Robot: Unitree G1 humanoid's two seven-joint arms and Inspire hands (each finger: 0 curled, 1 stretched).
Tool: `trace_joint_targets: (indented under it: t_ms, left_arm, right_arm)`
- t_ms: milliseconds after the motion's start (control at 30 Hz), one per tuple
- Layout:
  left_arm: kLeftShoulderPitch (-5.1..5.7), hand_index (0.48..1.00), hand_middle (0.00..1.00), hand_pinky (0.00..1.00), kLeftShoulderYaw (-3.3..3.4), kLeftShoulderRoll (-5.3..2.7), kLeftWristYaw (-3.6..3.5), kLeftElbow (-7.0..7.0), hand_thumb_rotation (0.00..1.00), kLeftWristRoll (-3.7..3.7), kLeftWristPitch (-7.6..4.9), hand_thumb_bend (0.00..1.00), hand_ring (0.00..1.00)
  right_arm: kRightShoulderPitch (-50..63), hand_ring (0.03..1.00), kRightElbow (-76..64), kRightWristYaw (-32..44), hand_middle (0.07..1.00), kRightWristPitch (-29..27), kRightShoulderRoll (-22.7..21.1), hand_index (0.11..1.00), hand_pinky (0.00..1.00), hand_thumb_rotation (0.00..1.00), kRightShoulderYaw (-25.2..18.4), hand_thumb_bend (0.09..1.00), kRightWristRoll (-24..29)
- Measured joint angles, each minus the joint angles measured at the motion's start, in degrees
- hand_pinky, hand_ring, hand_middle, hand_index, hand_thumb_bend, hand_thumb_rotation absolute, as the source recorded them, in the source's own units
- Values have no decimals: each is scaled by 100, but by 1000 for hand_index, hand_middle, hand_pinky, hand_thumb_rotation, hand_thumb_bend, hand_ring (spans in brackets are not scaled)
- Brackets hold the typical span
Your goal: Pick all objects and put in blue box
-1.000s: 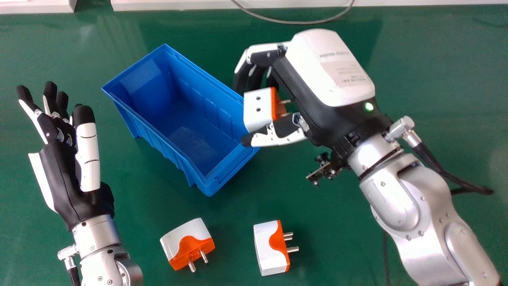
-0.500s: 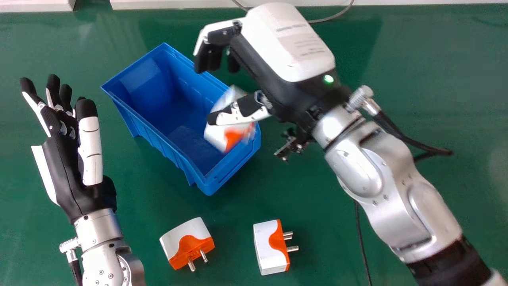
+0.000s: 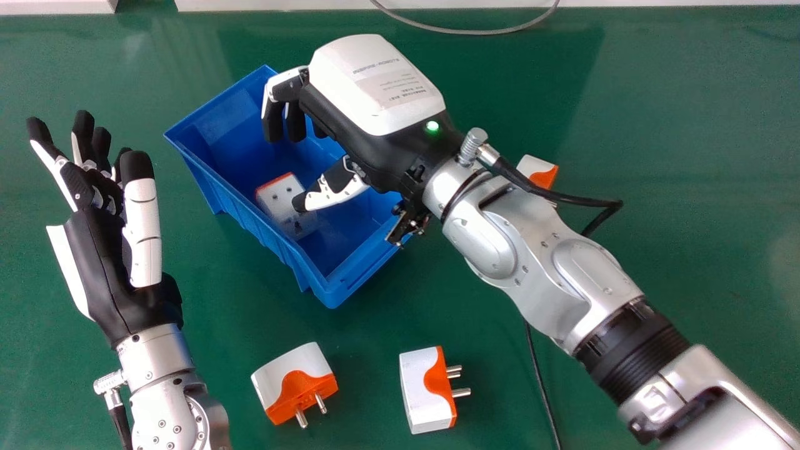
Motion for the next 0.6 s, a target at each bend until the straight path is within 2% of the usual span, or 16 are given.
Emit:
trace_joint_targets:
  t_ms: [133, 233, 400, 467, 533, 600]
  left_arm:
    - [6, 946, 963, 915, -1, 0, 11, -2, 718, 3, -5, 758, 957]
    - [28, 947, 964, 913, -1, -1, 63, -7, 721, 9, -5, 760, 957]
    - [100, 958, 972, 918, -18, 0, 55, -28, 728, 5, -2, 769, 965]
    - [134, 962, 975, 919, -20, -2, 29, -33, 720, -12, 2, 763, 967]
    - [163, 964, 976, 920, -18, -3, -62, -47, 715, -78, 6, 760, 969]
    - [173, 966, 976, 922, -19, -6, -105, -54, 712, -122, 14, 761, 970]
  right_arm:
    - [7, 451, -62, 3, 511, 1, -20, 520, 311, 0, -5, 494, 9]
    - [44, 448, -332, 1, 511, -1, -101, 528, 306, 0, -39, 493, 20]
    - [519, 437, -1346, 50, 495, 195, -298, 537, 319, 0, -219, 493, 32]
    - [851, 433, -1921, 176, 491, 332, -391, 533, 330, 0, -365, 494, 109]
    - [1276, 427, -2654, 405, 490, 519, -502, 531, 328, 0, -560, 494, 258]
    - [1568, 426, -3154, 593, 495, 657, -594, 530, 326, 0, -707, 494, 338]
